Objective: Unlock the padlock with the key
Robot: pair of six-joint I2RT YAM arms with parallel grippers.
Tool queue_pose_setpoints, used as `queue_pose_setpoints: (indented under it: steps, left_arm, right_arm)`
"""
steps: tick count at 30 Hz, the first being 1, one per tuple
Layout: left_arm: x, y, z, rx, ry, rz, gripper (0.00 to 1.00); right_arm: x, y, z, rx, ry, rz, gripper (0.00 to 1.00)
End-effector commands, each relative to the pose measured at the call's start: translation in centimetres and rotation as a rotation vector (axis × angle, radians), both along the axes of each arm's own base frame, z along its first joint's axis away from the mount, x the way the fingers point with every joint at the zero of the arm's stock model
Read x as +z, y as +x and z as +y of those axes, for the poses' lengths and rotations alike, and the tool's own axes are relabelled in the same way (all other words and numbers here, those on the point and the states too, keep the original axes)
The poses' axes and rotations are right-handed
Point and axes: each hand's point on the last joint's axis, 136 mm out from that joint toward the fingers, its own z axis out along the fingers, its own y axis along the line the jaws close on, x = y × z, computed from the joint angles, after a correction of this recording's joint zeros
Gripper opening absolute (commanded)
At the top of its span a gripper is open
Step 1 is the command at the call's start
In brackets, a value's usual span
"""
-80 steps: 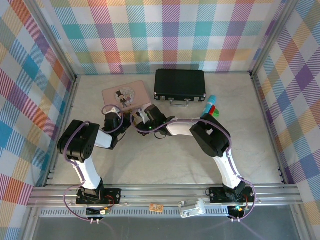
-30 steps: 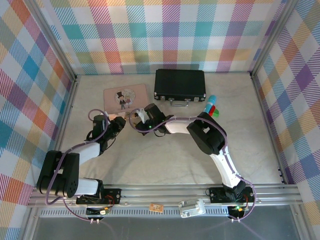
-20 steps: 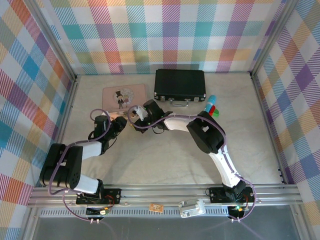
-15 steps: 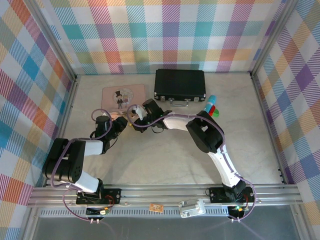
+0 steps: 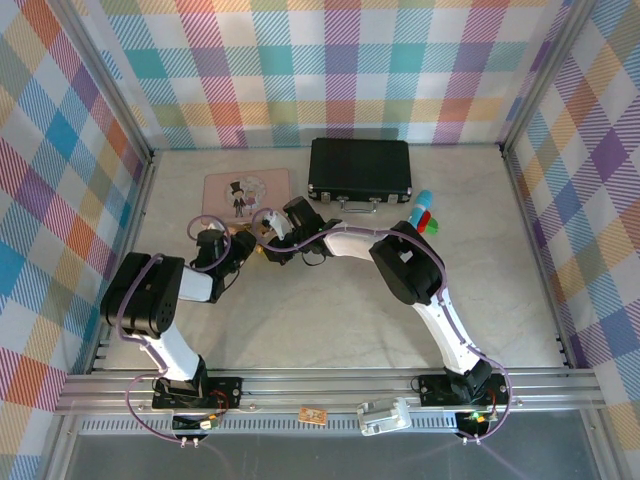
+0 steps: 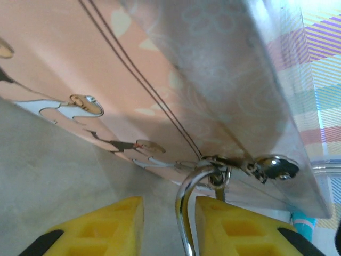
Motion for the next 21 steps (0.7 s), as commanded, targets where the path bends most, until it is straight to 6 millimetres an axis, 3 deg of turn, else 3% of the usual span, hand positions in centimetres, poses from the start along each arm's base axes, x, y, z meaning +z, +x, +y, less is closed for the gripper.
queue_pose_setpoints:
  steps: [1,12,17,21]
  left_arm:
    - [1.0,1.2,-0.9,-0.014,-0.031,-0.056,0.29]
    - [0.1,1.5,-1.7,-0.039,-0.037,-0.043,0.21]
    - [-0.5,1.4,-1.6,-0.035,-0.032,-0.031,0.34]
    - [-0.4,1.6,-1.6,-0.032,-0.039,-0.039,0.36]
  right_arm:
    - [1.0,-0.2,1.0,0.032,0.042,0.014,0.0]
    - [1.5,-0.4,1.4,0.047,0.07,0.022,0.0]
    - [2.5,-0.9,1.5,0.062,0.103,0.038,0.0]
    - [2.6,-1.1,1.5,0.064,0.111,0.048,0.0]
